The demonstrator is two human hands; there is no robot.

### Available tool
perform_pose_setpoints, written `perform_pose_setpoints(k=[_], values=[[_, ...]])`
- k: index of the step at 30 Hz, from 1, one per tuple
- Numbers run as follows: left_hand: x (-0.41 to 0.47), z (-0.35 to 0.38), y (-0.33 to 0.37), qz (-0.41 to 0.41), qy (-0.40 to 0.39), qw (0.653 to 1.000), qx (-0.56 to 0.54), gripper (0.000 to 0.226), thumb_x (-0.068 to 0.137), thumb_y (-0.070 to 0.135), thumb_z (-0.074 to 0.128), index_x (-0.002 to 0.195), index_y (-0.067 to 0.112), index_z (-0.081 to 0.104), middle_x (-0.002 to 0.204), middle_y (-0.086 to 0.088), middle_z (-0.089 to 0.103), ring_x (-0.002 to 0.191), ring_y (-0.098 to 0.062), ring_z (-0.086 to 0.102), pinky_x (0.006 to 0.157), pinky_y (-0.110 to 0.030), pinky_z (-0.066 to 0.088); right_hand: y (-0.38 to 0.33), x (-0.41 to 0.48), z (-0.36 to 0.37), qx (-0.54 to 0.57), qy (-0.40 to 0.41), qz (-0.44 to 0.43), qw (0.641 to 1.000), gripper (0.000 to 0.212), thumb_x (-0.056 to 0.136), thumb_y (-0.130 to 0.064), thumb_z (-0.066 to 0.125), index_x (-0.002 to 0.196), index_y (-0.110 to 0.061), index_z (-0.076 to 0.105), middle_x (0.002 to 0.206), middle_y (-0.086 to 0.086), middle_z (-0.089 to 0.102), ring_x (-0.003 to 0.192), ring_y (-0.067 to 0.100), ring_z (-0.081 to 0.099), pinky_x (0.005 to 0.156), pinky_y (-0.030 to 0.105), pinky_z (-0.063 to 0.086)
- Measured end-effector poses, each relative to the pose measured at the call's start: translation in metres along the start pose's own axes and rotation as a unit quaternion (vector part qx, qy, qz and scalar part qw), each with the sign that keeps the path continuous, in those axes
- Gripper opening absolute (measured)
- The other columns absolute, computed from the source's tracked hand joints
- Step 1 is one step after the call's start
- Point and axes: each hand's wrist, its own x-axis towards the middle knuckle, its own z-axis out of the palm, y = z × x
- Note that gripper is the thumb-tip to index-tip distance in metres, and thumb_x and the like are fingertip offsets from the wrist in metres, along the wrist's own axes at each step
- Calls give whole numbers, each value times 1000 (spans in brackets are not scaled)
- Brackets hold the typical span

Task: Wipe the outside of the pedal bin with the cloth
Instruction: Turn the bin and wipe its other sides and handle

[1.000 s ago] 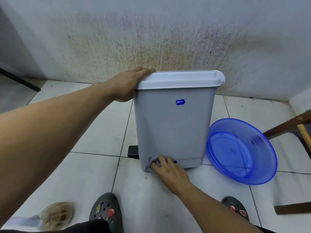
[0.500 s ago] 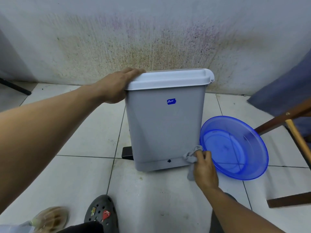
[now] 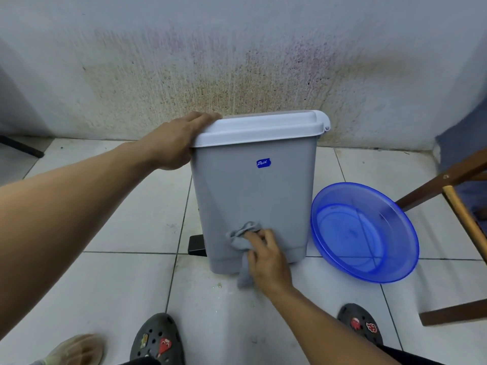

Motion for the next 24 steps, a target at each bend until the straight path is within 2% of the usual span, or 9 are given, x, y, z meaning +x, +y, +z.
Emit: perform_pose_setpoints(k=[2,4,7,11,15,17,19,21,24], values=[[0,0,0,-2,2,1000,-2,88,82,-3,56,156,35,26,150,0,42,126,-35,51,97,-47,45,18,4,-11,61,113,55,990,37,89,-10,57,120,-29,62,113,-2,48,90,21,57,75,40,54],[1,1,0,-3,1,1000,0,88,82,-3,56,156,35,26,151,0,42,127,-35,51,97,-47,45,32,12,-25,102,209,120,965,35,88,-5,62,118,-23,64,114,1,49,92,17,54,76,34,51],[0,1,1,-6,0,1000,3,89,82,-3,56,156,36,25,151,1,41,127,-35,51,97,-47,45,40,27,-41,106,274,178,939,31,89,-4,61,116,-18,62,116,5,48,96,25,57,75,28,44],[0,0,0,-5,-5,1000,5,91,81,-3,56,154,40,24,152,3,40,125,-36,52,97,-51,48,13,32,-30,80,257,116,956,37,87,-4,62,118,-24,62,113,2,47,91,23,56,69,33,49],[-1,3,-2,5,10,1000,10,89,82,-4,58,156,33,26,153,-1,40,123,-38,53,94,-49,47,-34,29,-4,14,43,4,999,34,95,-15,47,124,-32,50,118,-4,43,92,26,56,73,35,50],[-1,4,-3,7,15,1000,10,89,81,-4,59,157,31,26,154,-3,39,124,-40,53,94,-50,48,-37,28,1,3,6,-7,1000,33,97,-18,44,127,-33,49,120,-7,42,95,24,54,77,33,49],[-1,4,-2,10,17,1000,6,89,81,-5,58,157,30,27,155,-3,39,125,-40,53,97,-50,48,-27,27,-7,50,60,16,997,34,96,-17,47,123,-36,53,114,-11,41,89,19,55,72,35,51],[-1,3,-1,14,17,1000,4,89,82,-4,58,157,32,27,155,-2,40,125,-39,53,98,-50,47,-7,27,-19,85,170,56,980,37,91,-9,56,121,-31,59,113,-7,44,87,17,54,69,35,51],[0,3,0,12,11,1000,6,89,82,-3,58,156,34,26,155,1,38,125,-37,53,97,-48,47,25,30,-42,118,269,155,943,36,88,-4,61,121,-20,61,117,1,47,98,21,55,76,26,43]])
